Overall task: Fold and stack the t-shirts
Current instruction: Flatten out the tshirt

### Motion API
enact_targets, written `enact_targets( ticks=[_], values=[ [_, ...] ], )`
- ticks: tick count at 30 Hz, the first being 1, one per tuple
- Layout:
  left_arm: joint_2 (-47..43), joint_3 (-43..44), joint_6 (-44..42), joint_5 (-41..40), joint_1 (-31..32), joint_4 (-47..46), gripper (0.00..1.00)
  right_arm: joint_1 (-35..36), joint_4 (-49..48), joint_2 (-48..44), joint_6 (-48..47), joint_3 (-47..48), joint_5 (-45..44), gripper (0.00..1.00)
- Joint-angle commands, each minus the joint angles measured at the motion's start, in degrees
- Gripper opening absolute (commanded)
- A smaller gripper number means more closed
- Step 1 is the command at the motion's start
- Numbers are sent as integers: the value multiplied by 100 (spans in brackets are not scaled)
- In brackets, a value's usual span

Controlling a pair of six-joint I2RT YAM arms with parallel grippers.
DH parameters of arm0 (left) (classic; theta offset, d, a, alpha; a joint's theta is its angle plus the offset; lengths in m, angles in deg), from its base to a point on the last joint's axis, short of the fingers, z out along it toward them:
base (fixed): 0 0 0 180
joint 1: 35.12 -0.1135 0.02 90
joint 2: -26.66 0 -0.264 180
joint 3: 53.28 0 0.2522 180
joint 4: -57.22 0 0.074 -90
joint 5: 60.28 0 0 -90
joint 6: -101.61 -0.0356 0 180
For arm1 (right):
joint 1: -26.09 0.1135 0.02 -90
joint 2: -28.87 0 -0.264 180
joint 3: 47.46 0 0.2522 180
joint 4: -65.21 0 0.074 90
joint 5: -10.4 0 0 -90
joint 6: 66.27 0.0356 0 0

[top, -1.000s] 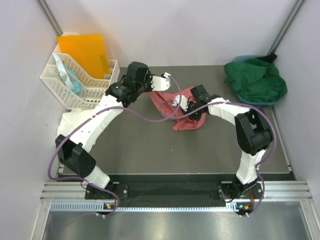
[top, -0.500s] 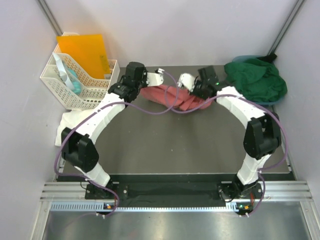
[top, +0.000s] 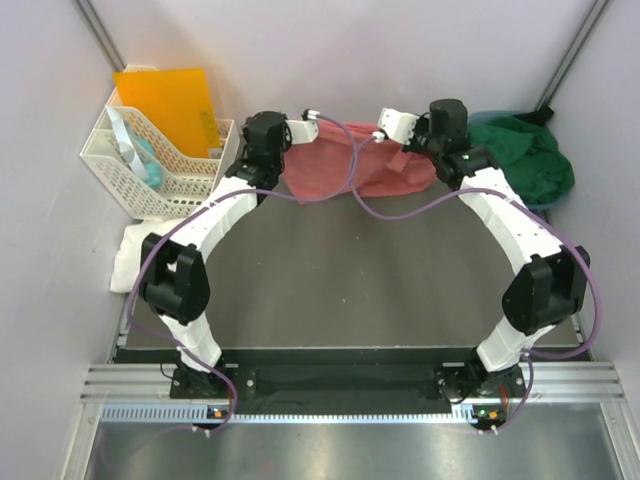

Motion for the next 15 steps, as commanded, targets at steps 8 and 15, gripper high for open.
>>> enact_targets(
  ticks=[8,15],
  values=[
    [213,501,-714,-956,-699,-1104,0,-294,833,-490,302,-17,601,31],
    [46,307,-565,-815,-549,-744,0,-303,1235,-252,892,45,829,9]
  ],
)
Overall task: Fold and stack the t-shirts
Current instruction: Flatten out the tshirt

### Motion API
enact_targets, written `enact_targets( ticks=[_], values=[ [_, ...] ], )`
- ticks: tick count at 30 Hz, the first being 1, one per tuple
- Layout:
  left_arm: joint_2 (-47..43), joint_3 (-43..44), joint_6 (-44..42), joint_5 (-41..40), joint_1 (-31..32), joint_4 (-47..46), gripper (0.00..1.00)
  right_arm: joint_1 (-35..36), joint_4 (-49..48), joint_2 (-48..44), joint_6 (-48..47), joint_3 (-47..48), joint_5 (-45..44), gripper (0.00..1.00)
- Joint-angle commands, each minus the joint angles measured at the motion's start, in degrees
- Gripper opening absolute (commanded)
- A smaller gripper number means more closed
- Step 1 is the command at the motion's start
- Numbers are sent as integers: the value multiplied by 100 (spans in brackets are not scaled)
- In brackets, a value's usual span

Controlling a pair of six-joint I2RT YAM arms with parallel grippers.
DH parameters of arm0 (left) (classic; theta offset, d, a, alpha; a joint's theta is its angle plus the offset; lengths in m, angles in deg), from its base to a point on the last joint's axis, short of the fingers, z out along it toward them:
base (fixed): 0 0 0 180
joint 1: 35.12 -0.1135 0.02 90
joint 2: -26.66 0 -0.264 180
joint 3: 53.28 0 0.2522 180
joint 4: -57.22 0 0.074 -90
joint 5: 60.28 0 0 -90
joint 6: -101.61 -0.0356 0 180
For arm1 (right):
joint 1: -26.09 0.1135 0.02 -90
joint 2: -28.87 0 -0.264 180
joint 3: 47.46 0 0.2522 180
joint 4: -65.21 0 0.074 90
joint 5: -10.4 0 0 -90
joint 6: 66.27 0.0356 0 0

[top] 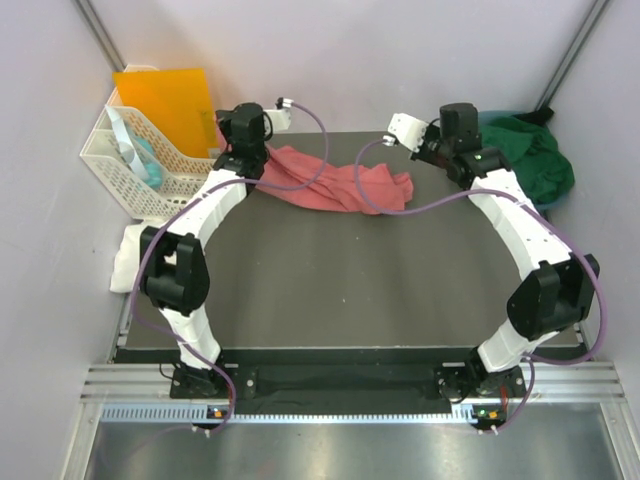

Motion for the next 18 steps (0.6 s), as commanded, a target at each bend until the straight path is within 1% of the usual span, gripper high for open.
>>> enact_targets(
  ticks=[1,2,3,4,5,6,8,11,14,16,17,18],
  values=[
    [-363,34,49,-37,137,-67,0,-17,382,23,474,163,492,18],
    [-433,-62,49,-19,155,-66,0,-25,514,58,483,163,598,26],
    [-459,-106,40,-10,155,-83,0,-17,689,76,483,50,756,31],
    [-486,-142,49,-10,164,-83,0,1,743,102,466,-38,836,39],
    [-512,-185,67,-10,164,-66,0,1,761,111,457,-161,924,42],
    [-512,-203,67,-27,164,-75,0,10,718,129,474,-432,1055,43],
    [-512,-221,84,-71,173,-22,0,36,761,234,606,-636,1214,45],
    [-556,-247,93,-89,190,13,0,36,779,401,983,-794,1469,45],
    [-592,-265,84,-98,190,22,0,-51,1024,559,1388,-795,2134,45],
    [-618,-309,76,-115,190,31,0,-209,1060,760,1888,-725,2426,44],
    [-627,-326,67,-150,199,31,0,-288,1069,814,2029,-646,2784,44],
    [-635,-344,67,-159,216,31,0,-472,1060,858,2352,-593,2944,43]
  ],
)
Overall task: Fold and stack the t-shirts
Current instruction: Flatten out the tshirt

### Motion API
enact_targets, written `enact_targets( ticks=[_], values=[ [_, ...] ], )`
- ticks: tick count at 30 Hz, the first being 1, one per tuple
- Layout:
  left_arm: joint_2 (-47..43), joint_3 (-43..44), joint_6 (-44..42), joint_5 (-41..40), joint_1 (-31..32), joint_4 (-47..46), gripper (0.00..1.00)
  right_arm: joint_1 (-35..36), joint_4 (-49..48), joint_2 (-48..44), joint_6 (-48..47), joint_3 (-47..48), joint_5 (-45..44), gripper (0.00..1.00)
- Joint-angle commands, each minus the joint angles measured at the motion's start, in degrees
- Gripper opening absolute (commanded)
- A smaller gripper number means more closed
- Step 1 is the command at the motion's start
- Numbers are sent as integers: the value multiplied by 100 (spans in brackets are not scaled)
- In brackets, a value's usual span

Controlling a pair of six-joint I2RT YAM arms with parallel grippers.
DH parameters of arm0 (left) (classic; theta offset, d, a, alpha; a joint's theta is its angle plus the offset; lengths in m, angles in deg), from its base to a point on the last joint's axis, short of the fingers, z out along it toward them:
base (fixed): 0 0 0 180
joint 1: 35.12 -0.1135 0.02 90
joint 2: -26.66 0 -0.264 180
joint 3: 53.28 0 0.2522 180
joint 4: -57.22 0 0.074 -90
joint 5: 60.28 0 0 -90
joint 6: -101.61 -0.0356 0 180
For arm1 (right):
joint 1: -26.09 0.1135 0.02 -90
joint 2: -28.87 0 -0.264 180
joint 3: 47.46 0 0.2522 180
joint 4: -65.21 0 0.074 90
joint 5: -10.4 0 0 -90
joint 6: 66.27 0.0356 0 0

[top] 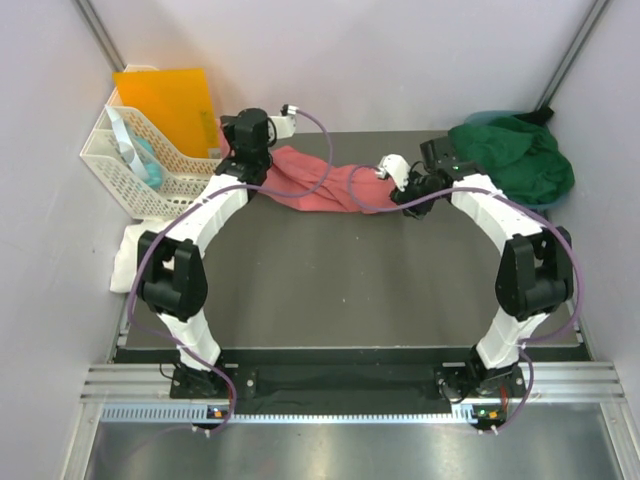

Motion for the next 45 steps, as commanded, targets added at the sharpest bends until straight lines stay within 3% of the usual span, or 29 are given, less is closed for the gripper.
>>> enact_targets(
  ticks=[1,6,14,32,43,45],
  values=[
    [-419,-82,36,-190,33,-107,0,-523,92,205,1192,319,1374,44],
    [-463,-126,-25,-208,77,-98,0,-1050,74,521,1729,530,2166,43],
    [-393,-56,-131,-295,156,-98,0,-1175,188,1057,1835,889,2869,41],
    [-384,-82,-210,-322,217,-45,0,-1008,-453,1831,2195,1303,2764,38],
    [-358,-99,-245,-252,217,-116,0,-726,-515,1972,2213,1444,2554,23],
    [-366,-108,-228,-252,217,-116,0,-718,-515,1963,2222,1461,2492,1]
  ],
)
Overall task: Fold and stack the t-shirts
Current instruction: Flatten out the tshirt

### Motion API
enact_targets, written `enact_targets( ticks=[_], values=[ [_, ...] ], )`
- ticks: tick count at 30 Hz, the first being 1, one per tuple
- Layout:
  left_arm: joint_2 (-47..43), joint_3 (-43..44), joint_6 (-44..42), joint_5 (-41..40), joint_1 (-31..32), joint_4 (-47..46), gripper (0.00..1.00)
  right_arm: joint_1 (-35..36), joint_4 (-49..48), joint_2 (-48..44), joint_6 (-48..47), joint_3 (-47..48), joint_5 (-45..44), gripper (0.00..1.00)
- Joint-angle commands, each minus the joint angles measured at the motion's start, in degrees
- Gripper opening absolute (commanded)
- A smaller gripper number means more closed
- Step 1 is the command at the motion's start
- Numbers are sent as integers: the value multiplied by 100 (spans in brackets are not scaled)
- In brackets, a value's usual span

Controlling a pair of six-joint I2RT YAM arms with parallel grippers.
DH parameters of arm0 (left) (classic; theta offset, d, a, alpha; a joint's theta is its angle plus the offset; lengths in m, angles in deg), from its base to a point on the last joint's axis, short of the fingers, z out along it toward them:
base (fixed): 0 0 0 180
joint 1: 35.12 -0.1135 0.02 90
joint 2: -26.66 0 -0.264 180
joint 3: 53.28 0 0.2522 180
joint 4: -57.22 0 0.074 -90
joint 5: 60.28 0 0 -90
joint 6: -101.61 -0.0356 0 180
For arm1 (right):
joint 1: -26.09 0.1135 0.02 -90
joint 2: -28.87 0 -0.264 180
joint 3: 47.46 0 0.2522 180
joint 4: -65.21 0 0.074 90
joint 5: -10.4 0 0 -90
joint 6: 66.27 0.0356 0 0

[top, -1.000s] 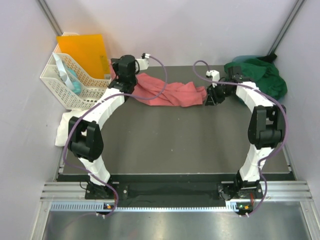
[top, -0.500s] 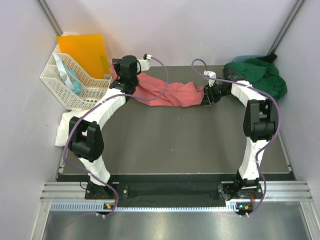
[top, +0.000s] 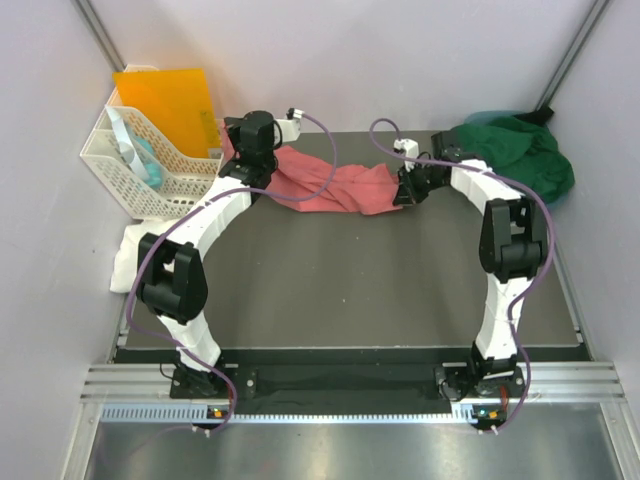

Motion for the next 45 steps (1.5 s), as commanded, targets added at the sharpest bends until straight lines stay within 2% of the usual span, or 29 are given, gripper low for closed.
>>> enact_targets(
  ticks=[1,6,10,16,20,25,27,30,31,32,35,38,45],
  values=[
    [-253,-25,-46,-24,16,-175,0,69,-148,22,10,277,-107,0],
    [-288,-16,-37,2,-10,-209,0,104,298,-390,-218,600,-511,0],
    [-306,71,-72,37,-124,-517,0,104,704,-1014,-762,1146,-1256,0],
    [-402,458,-213,309,-203,-1087,0,34,705,-1999,-1517,2393,-2583,0],
    [-709,634,-318,862,-203,-1405,0,52,407,-2464,-2072,2983,-3244,0],
    [-1516,485,-249,2083,-195,-1431,0,104,-436,-3106,-2714,2747,-3964,0],
    [-1851,248,-108,2514,-195,-1414,0,113,-778,-3501,-2811,2511,-3975,0],
    [-2676,-305,129,3550,-195,-1563,0,183,-1305,-4081,-3057,2037,-4334,0],
    [-3148,-463,190,4284,-195,-1555,0,227,-1421,-4222,-3118,1930,-4465,0],
    [-3388,-743,339,4561,-195,-1529,0,236,-1535,-4467,-3136,1834,-4510,0],
    [-4127,-966,446,5596,-195,-950,0,271,-2078,-4899,-3163,1483,-4747,0],
    [-4541,-1062,367,5986,-186,-500,0,271,-2711,-5233,-3216,1262,-4994,0],
    [-4656,-1176,236,5760,-186,-34,0,271,-3188,-5146,-3339,1419,-5258,0]
  ],
)
